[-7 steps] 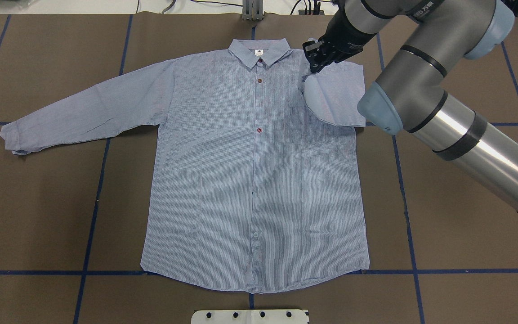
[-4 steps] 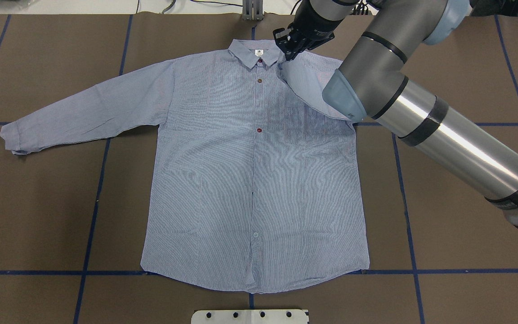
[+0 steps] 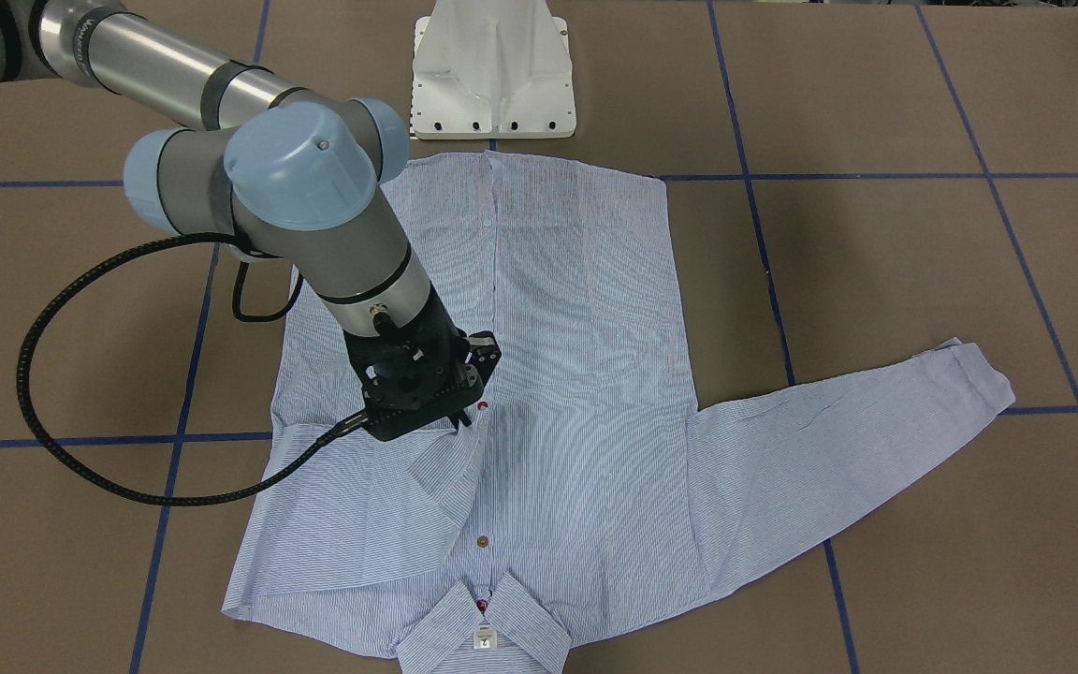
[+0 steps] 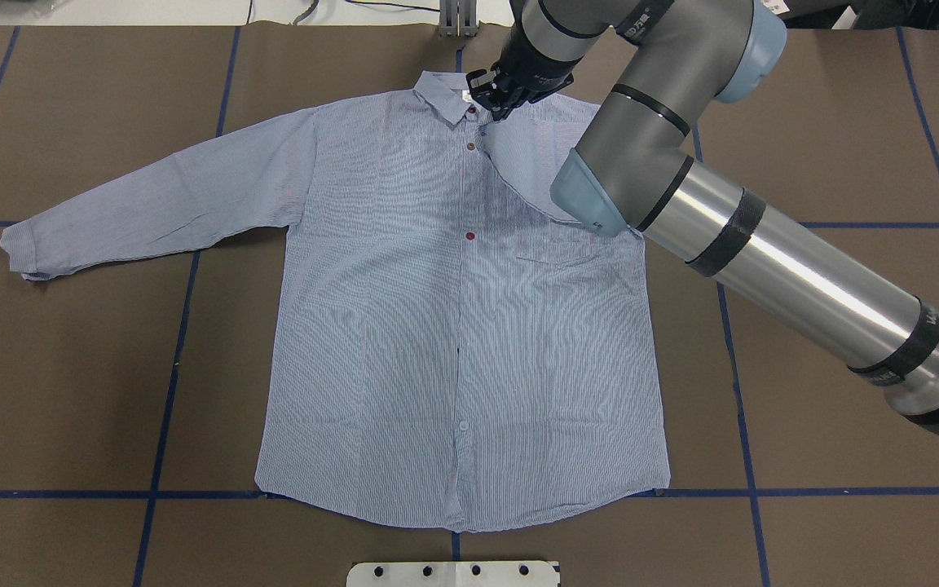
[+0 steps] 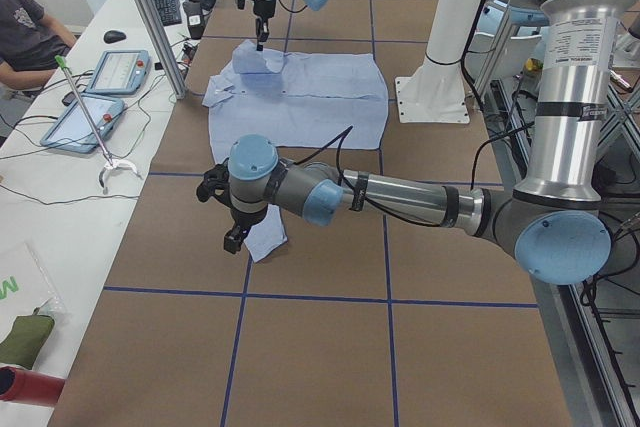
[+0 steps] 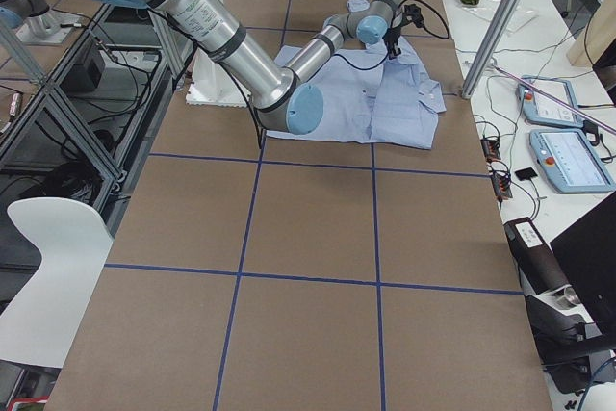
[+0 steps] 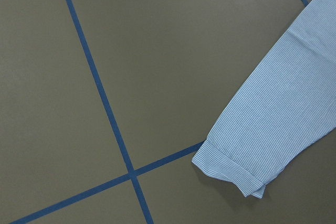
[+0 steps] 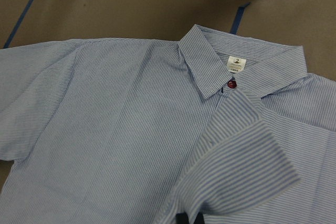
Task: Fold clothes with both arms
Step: 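Lay the sleeve across the shirt front and open the right gripper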
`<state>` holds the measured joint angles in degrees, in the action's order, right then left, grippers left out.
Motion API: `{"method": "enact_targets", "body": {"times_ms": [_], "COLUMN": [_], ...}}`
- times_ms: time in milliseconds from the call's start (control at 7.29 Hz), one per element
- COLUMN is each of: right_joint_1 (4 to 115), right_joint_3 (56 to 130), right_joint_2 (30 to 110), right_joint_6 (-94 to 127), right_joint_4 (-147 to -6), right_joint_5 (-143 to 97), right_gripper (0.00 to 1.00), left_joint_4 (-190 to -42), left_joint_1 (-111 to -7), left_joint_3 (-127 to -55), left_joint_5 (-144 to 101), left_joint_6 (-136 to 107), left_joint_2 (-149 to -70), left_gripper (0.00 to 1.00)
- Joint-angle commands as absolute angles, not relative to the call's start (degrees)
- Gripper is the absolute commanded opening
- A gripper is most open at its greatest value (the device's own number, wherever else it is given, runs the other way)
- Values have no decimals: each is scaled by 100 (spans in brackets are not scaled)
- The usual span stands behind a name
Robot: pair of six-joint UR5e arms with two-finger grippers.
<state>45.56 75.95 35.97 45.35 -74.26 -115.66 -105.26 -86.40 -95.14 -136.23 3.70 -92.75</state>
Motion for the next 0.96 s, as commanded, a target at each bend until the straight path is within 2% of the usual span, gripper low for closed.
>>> {"method": "enact_targets", "body": {"times_ms": [0, 823], "right_joint_1": [4430, 3895], "right_joint_3": [7427, 7418], "right_joint_2": [3384, 3384], "right_joint_6": [4553, 4816], "right_joint_4": [-7400, -7075], "right_joint_5": [-11426, -10961], "right_gripper": [0, 0], "left_joint_4": [-10599, -10644], "left_joint_1": [-8640, -8640], "left_joint_3": [-9440, -9352], "left_joint_5": [-13623, -13623], "left_joint_6": [378, 360], "left_joint_2": [-9281, -9308], "left_gripper": [100, 100]}}
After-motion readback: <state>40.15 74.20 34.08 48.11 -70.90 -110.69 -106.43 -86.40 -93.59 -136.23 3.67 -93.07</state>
